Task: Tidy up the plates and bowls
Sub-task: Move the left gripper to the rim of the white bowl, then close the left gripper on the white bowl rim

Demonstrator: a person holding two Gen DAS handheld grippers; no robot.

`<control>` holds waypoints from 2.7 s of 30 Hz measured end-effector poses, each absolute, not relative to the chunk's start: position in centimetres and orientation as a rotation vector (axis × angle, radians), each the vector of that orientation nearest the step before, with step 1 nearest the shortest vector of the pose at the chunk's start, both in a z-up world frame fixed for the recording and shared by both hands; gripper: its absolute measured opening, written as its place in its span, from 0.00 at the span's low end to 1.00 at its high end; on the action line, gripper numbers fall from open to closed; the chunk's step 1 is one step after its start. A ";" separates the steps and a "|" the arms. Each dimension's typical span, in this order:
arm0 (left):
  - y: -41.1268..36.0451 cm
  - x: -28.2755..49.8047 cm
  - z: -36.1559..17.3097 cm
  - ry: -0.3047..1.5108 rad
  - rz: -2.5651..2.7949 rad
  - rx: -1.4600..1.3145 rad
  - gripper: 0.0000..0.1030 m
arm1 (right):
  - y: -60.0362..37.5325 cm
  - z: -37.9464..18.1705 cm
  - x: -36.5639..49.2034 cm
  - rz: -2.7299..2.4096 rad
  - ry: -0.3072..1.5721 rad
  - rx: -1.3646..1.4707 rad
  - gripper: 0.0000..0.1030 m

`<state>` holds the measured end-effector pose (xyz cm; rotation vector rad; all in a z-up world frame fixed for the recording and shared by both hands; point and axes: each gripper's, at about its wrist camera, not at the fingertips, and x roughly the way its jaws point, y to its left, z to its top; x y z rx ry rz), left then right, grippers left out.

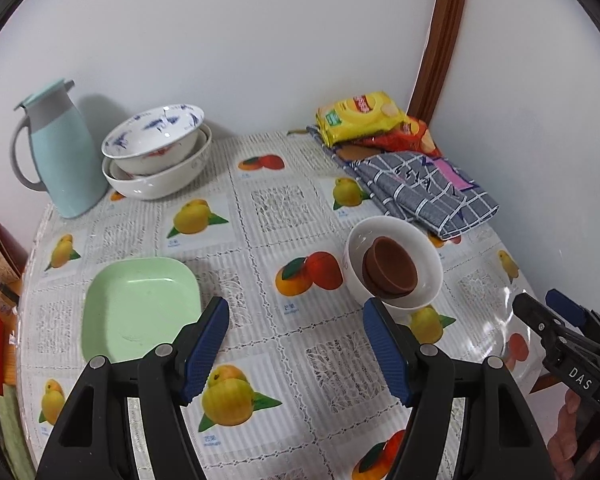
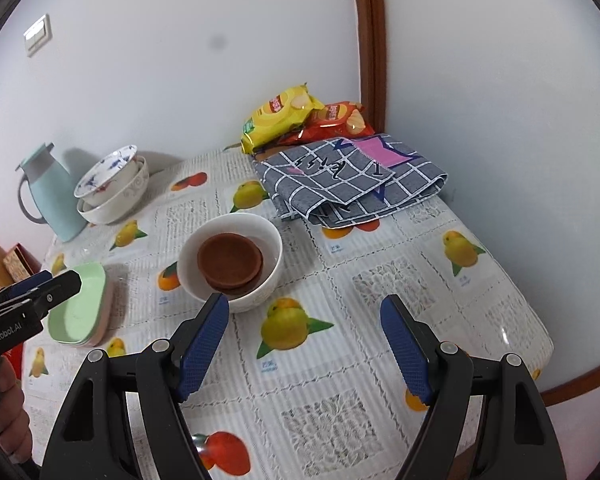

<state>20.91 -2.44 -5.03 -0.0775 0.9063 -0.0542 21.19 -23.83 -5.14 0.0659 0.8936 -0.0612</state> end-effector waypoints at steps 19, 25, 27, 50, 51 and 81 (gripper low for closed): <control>-4.9 27.5 -9.7 1.033 -0.090 -0.089 0.66 | -23.8 -9.8 28.9 -0.043 0.988 0.057 0.71; -5.5 29.3 -10.4 1.055 -0.098 -0.093 0.66 | -23.9 -10.7 30.1 -0.033 1.000 0.059 0.69; -5.7 29.7 -10.7 1.066 -0.101 -0.101 0.66 | -23.9 -10.9 30.4 -0.031 1.005 0.060 0.69; -7.3 32.3 -14.6 1.180 -0.090 -0.051 0.66 | -23.6 -14.0 32.5 -0.040 1.103 0.043 0.55; -7.4 32.4 -14.7 1.182 -0.087 -0.045 0.66 | -23.6 -14.1 32.6 -0.042 1.103 0.041 0.55; -9.0 33.7 -16.8 1.229 -0.156 -0.048 0.29 | -24.4 -16.4 34.3 -0.046 1.160 0.126 0.54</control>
